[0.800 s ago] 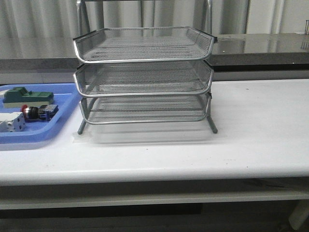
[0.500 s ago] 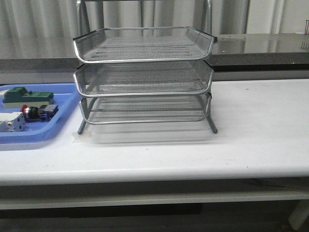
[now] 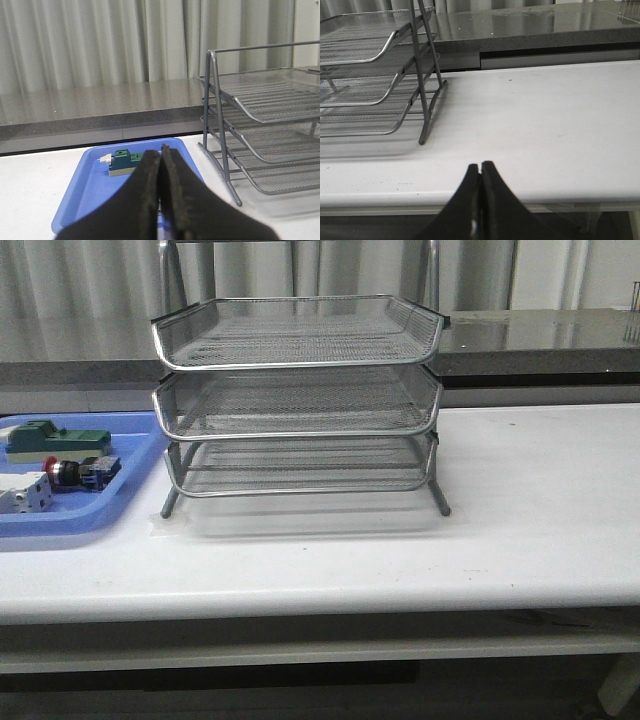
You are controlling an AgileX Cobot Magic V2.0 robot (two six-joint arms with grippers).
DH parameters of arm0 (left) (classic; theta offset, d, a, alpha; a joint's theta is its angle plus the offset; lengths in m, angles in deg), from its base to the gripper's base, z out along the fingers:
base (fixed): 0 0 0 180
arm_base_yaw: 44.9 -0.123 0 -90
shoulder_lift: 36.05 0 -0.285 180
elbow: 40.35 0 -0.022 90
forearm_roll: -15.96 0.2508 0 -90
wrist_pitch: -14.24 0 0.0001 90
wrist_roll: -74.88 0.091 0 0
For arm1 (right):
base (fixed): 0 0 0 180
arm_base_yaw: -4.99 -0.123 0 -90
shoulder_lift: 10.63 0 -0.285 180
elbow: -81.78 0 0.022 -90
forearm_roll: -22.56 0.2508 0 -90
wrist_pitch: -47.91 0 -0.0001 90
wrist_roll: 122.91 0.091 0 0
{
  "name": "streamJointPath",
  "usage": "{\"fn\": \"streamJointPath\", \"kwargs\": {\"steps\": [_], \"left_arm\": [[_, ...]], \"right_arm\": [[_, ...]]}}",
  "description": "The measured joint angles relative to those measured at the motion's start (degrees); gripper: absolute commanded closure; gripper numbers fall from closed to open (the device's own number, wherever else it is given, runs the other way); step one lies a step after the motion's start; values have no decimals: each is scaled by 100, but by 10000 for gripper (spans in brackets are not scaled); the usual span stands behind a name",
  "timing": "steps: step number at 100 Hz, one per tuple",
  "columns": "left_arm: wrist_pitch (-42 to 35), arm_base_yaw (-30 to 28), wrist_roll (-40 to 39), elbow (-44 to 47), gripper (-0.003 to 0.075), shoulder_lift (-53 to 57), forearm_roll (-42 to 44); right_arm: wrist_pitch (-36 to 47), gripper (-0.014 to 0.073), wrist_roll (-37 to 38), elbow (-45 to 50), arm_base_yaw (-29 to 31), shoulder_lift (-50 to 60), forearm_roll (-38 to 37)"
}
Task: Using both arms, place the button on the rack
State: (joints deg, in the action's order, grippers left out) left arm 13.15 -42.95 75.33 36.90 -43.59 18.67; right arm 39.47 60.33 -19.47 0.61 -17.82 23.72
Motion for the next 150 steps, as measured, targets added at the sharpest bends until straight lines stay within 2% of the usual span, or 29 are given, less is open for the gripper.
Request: {"fn": "streamJointPath", "kwargs": {"steps": [23,49,99,128,137,142,150], "left_arm": [[0,0,0,0,741,0,0],[0,0,0,0,741,0,0],[0,0,0,0,741,0,0],[0,0,0,0,741,0,0],[0,0,0,0,741,0,0],[0,0,0,0,741,0,0],[0,0,0,0,741,0,0]], "right_arm": [[250,662,0,0,0,0,95],[-320,662,0,-844,0,-169,468],[-2492,662,0,-3414,0,-3230,803],[-2598,658,0,-3706,0,-4375,1161],[-2530,594,0,-3706,0,-4609,1417],[-2474,525,0,-3706,0,-4726,1583],[-2370,368,0,-3706,0,-4918,1888]]}}
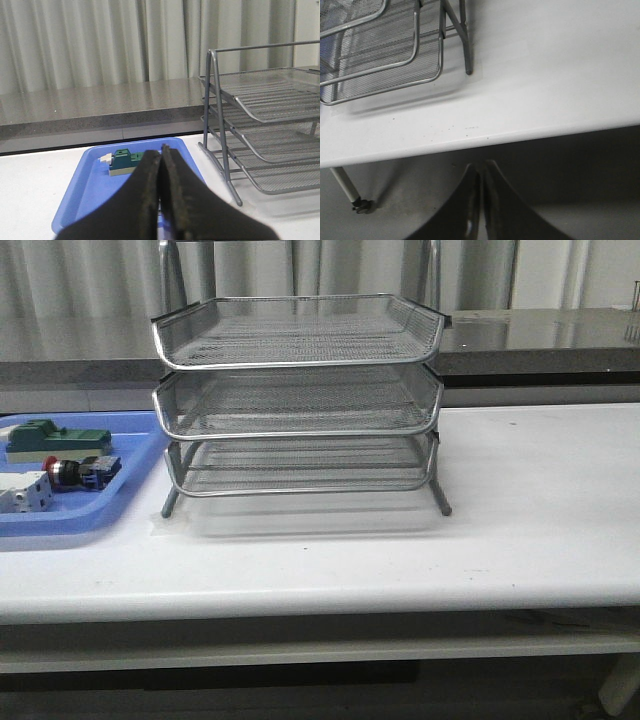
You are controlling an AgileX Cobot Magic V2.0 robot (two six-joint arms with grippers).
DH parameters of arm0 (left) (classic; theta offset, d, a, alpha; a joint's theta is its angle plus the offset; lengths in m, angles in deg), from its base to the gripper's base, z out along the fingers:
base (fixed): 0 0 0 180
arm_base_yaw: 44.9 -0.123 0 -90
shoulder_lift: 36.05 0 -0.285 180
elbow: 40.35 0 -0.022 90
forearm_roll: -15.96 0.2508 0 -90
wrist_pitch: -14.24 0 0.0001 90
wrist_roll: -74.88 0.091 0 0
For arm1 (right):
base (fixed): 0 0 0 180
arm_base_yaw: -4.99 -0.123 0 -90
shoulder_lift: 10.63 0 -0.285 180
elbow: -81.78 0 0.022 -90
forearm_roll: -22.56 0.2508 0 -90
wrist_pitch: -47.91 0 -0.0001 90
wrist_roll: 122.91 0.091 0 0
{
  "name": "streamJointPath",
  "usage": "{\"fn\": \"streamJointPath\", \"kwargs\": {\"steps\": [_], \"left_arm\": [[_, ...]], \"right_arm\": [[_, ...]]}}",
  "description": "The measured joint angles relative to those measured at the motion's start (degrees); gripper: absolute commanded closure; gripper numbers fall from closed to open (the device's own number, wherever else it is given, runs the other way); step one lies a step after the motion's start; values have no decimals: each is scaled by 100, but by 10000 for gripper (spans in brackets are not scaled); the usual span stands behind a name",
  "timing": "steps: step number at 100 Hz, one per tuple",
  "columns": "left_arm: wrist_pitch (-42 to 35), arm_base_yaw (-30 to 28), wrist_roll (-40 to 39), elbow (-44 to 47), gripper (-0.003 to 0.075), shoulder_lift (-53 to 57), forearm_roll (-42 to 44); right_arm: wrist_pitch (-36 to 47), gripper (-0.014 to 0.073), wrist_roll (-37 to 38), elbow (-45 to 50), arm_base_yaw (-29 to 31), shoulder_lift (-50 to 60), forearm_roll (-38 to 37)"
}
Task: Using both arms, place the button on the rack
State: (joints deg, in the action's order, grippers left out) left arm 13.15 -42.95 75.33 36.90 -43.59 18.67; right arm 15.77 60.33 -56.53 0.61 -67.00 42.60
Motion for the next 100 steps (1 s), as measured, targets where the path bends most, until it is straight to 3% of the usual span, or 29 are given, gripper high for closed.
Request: {"fn": "streamJointPath", "kwargs": {"steps": [9,16,42,81,100], "left_arm": [[0,0,0,0,741,0,0],[0,0,0,0,741,0,0],[0,0,0,0,741,0,0],[0,0,0,0,741,0,0],[0,0,0,0,741,0,0]], "right_arm": [[125,209,-59,0,0,-180,338],[256,155,-181,0,0,-324,616],[912,163,-1339,-25,0,-1164,2281],[811,163,-5458,-633,0,-2996,6663],[550,163,-6196,-1069,0,-3885,7483]]}}
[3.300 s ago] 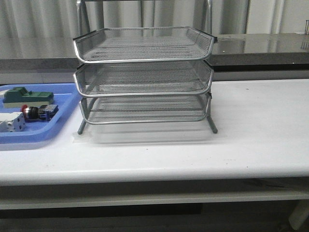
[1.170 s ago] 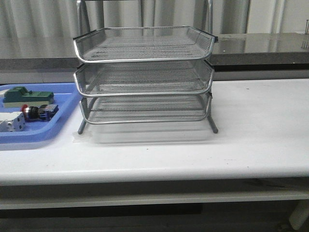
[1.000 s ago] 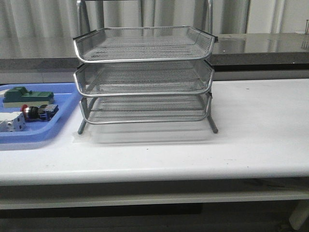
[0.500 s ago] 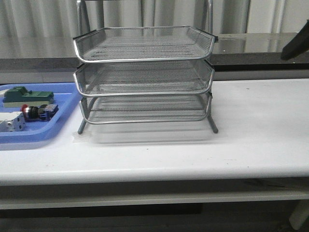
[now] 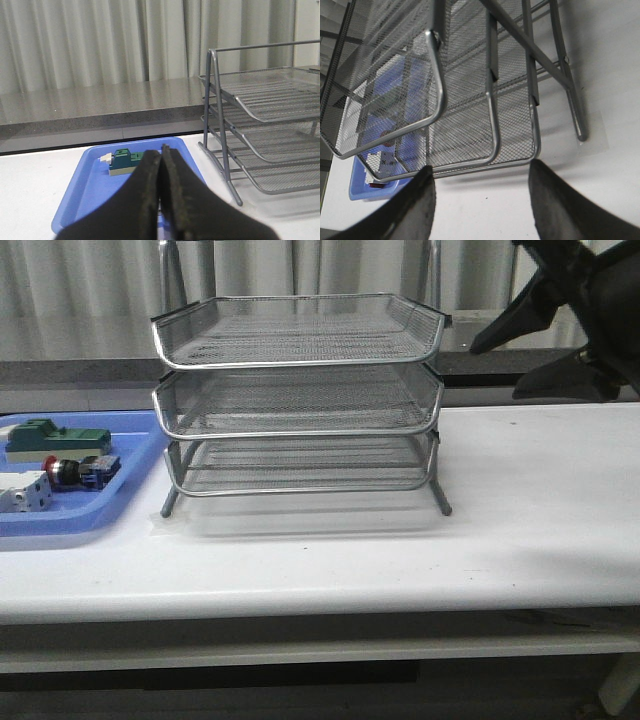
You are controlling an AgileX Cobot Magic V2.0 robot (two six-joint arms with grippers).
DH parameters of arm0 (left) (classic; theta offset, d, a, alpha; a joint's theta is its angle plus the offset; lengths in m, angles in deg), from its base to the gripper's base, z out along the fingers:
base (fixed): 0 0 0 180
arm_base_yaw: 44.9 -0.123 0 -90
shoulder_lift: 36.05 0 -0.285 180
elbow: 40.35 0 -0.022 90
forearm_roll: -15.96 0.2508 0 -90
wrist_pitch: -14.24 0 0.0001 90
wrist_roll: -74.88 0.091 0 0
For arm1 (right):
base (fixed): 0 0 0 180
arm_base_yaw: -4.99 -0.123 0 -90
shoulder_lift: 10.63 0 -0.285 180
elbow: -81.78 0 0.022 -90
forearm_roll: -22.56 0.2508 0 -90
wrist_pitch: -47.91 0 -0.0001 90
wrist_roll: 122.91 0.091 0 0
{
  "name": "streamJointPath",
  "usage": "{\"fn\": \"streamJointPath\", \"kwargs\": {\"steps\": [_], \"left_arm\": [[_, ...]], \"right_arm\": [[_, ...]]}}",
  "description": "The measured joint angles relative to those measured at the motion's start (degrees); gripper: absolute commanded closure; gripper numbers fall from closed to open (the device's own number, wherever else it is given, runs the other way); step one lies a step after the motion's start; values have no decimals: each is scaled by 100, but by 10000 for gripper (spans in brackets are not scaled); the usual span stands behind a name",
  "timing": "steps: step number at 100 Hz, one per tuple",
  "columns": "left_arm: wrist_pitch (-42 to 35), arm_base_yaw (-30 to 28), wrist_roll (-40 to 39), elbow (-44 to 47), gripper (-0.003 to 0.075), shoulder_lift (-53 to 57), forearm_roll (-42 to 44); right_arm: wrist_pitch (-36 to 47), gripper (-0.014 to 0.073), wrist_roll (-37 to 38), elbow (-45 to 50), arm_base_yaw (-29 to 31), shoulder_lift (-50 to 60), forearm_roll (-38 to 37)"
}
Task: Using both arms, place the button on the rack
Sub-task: 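Hook the right gripper onto the middle wire tray's front rim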
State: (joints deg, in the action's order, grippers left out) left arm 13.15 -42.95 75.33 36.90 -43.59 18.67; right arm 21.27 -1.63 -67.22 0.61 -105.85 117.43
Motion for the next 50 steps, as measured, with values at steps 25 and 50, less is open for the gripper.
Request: {"fn": "streamJointPath", "kwargs": {"steps": [25,50], "left_arm": [[0,0,0,0,741,0,0],[0,0,0,0,741,0,0]], "right_arm": [[-563,163,-59,-548,0,-1057,142],[-803,163,-59,-1037,-104,-1688,217]]}}
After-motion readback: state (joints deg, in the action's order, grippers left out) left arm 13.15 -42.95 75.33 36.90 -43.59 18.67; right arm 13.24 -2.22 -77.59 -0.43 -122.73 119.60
